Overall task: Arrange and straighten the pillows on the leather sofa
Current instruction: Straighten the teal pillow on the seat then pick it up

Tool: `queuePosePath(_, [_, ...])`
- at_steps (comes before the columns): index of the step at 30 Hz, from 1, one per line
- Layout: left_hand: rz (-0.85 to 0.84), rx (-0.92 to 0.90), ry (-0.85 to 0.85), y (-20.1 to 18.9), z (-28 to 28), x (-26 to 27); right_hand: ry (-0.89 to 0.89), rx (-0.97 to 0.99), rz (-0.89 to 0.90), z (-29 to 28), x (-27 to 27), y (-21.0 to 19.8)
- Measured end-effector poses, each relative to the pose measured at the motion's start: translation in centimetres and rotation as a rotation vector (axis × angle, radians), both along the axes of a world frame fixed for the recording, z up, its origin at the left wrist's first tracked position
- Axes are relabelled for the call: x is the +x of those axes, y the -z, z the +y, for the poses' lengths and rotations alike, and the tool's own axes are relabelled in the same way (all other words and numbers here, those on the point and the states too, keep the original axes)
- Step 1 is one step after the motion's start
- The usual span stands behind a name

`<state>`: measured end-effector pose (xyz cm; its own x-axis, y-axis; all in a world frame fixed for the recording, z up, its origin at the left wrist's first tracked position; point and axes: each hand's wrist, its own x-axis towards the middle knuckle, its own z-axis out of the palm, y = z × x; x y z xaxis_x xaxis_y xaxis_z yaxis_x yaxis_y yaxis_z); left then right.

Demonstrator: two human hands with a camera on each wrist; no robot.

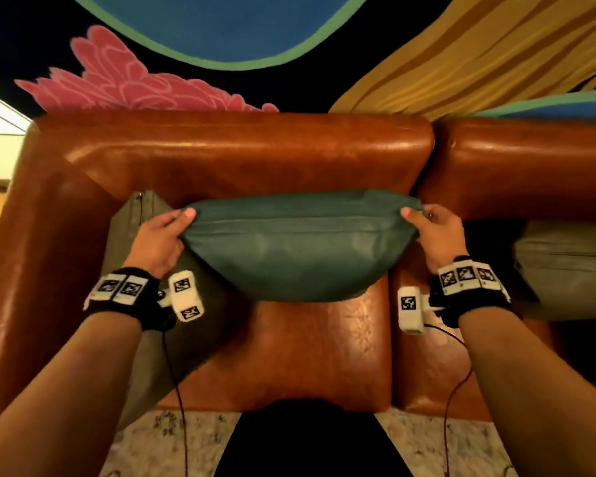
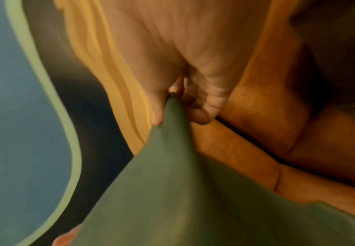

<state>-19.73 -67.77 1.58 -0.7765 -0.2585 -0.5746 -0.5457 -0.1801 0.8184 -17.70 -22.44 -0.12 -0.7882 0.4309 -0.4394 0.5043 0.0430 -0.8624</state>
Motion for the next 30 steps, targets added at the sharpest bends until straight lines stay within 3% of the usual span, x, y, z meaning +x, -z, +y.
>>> queuePosePath(2, [0.027, -0.034, -0.012, 0.2, -1.1, -0.9, -0.04, -0.063, -0.045, -0.5, -0.4, 0.5])
queuePosePath(4, [-0.008, -0.232, 0.073, 1.0, -0.9, -1.0, -0.111, -0.045, -0.185, -1.2, -0.1, 2.1])
queuePosePath(7, [-0.064, -0.381, 0.156, 2.2, -0.4, -1.0, -0.057, -0.06, -0.283, -1.3, 0.2, 3.2])
queuePosePath(10, [-0.114, -0.233, 0.083, 2.8, -1.2, 0.0, 0.005, -0.1, -0.195, -1.1, 1.1, 3.3])
queuePosePath(13, [-0.207, -0.091, 0.086, 3.0, -1.1, 1.3, 0.051, -0.047, -0.254, -1.4, 2.8, 3.3])
queuePosePath(18, [-0.15, -0.102, 0.096, 1.9, -2.4, 1.5, -0.016, 0.046, -0.106, -0.3, 2.5, 2.2])
queuePosePath(22, [-0.218, -0.102, 0.102, 2.2, -2.8, 1.3, -0.091, 0.089, -0.192, -1.1, 2.1, 3.2])
queuePosePath(30, [-0.236, -0.069, 0.11, 1.2, -3.3, -1.2, 0.016, 0.019, -0.119, -0.5, 1.6, 1.7])
